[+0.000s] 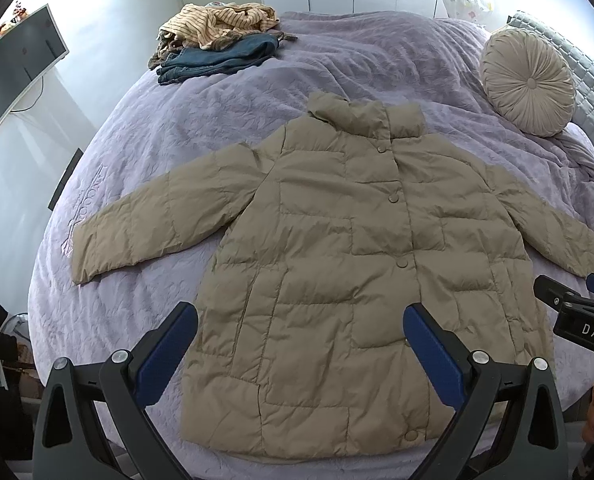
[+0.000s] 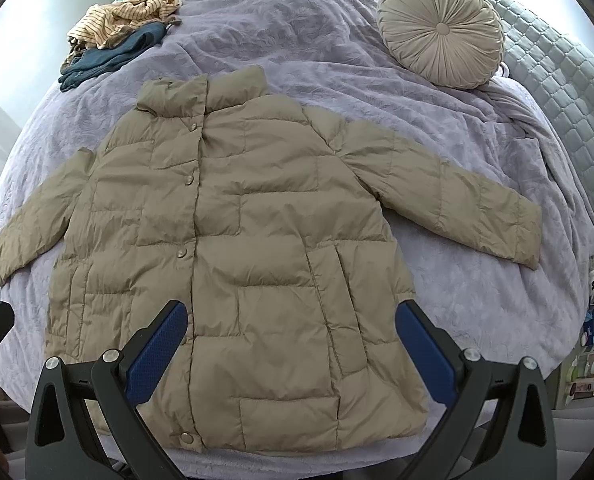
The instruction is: Fold large clothes
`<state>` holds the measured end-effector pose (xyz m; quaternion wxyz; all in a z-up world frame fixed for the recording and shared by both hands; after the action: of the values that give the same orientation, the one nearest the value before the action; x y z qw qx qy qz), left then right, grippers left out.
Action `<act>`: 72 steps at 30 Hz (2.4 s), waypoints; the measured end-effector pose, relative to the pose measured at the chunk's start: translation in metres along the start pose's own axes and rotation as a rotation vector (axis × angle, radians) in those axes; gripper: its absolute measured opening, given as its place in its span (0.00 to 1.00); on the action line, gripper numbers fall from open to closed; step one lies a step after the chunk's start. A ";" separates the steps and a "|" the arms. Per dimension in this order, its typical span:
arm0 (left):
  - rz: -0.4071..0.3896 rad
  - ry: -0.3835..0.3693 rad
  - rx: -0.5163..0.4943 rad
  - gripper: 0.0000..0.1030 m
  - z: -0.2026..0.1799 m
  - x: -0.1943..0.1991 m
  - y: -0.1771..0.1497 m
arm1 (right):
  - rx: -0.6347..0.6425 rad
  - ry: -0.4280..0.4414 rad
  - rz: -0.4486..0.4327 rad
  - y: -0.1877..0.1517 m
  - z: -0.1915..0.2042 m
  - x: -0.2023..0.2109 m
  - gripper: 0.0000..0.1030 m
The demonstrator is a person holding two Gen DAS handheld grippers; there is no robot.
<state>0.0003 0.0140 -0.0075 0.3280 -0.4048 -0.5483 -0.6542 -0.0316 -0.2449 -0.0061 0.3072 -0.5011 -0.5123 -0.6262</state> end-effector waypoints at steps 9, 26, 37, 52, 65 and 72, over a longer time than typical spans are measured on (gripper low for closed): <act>0.005 0.000 0.001 1.00 0.001 -0.002 -0.002 | 0.000 -0.003 0.007 -0.002 0.000 -0.002 1.00; 0.023 -0.014 0.006 1.00 0.004 -0.009 -0.005 | 0.006 -0.011 0.030 -0.002 0.003 -0.006 1.00; 0.046 -0.051 -0.001 1.00 0.006 -0.014 -0.003 | 0.013 -0.017 0.056 -0.003 0.012 -0.013 1.00; 0.059 -0.165 0.131 1.00 0.075 -0.053 -0.008 | 0.046 0.072 0.124 -0.006 0.056 -0.036 1.00; 0.041 -0.205 0.607 1.00 0.250 -0.175 -0.019 | 0.208 0.173 0.256 -0.044 0.158 -0.087 1.00; 0.016 -0.224 0.802 1.00 0.317 -0.246 -0.016 | 0.235 0.159 0.265 -0.050 0.185 -0.111 1.00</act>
<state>0.1529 0.3250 -0.2109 0.4028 -0.3178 -0.7889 -0.3381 0.0158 -0.0692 -0.1325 0.4829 -0.4737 -0.4858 -0.5536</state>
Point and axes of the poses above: each gripper's, at about its wrist camera, not at the fingertips, and x roughly against the way its jaws point, z to its left, y to its top, the point moved 2 cm from there along -x, roughly the way its jaws point, and after that the axes turned 2 degrees about -x, right-handed, at the moved point
